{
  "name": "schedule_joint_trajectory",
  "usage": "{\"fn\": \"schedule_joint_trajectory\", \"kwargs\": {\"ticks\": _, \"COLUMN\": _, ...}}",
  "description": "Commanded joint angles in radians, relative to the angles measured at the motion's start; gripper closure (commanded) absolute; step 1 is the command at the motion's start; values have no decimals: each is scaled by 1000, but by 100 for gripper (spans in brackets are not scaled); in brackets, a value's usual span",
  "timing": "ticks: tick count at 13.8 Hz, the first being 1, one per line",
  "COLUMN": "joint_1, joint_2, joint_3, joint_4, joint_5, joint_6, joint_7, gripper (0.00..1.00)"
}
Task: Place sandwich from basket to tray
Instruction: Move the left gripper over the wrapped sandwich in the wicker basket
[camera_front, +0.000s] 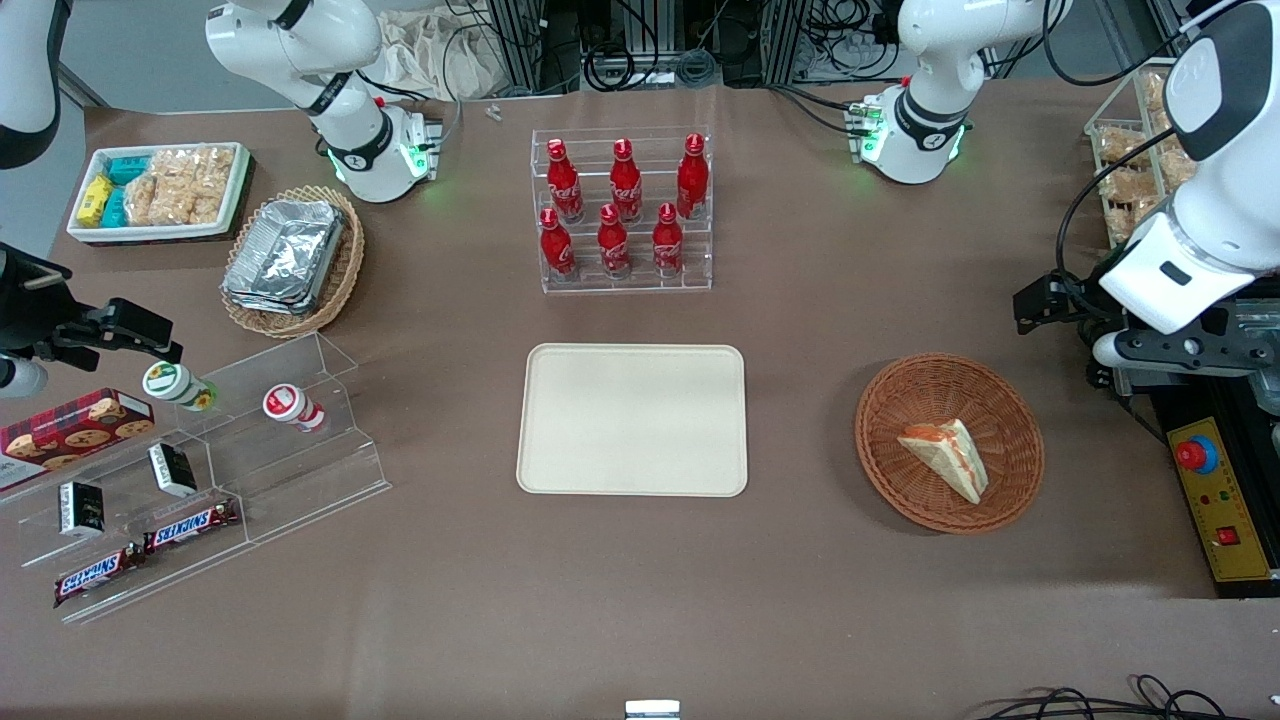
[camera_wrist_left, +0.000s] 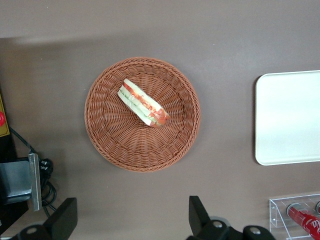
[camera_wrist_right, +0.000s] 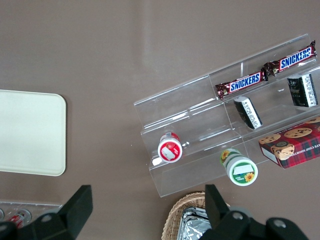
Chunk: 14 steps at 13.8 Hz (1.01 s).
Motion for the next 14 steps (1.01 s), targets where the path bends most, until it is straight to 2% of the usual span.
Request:
{"fn": "schedule_joint_trajectory", "kwargs": {"ticks": 1, "joint_1": 4, "joint_2": 10, "joint_3": -7, "joint_4": 25, "joint_5": 13, "joint_6": -18, "joint_7": -19, "gripper": 0}}
{"fn": "schedule_joint_trajectory", "kwargs": {"ticks": 6, "joint_1": 4, "joint_2": 52, "joint_3": -7, "joint_4": 41, "joint_5": 13, "joint_6": -14, "joint_7": -29, "gripper": 0}}
{"fn": "schedule_joint_trajectory", "kwargs": {"ticks": 9, "joint_1": 9, "joint_2": 99, "joint_3": -6, "joint_4": 31, "joint_5": 19, "joint_6": -3, "joint_7": -169, "gripper": 0}}
{"fn": "schedule_joint_trajectory", "kwargs": {"ticks": 11, "joint_1": 9, "joint_2": 133, "joint_3": -7, "joint_4": 27, "joint_5": 70, "joint_6": 17, "joint_7": -300, "gripper": 0}}
{"fn": "schedule_joint_trajectory", "kwargs": {"ticks": 14, "joint_1": 7, "joint_2": 193, "joint_3": -7, "joint_4": 8, "joint_5": 77, "joint_6": 87, "joint_7": -390, "gripper": 0}}
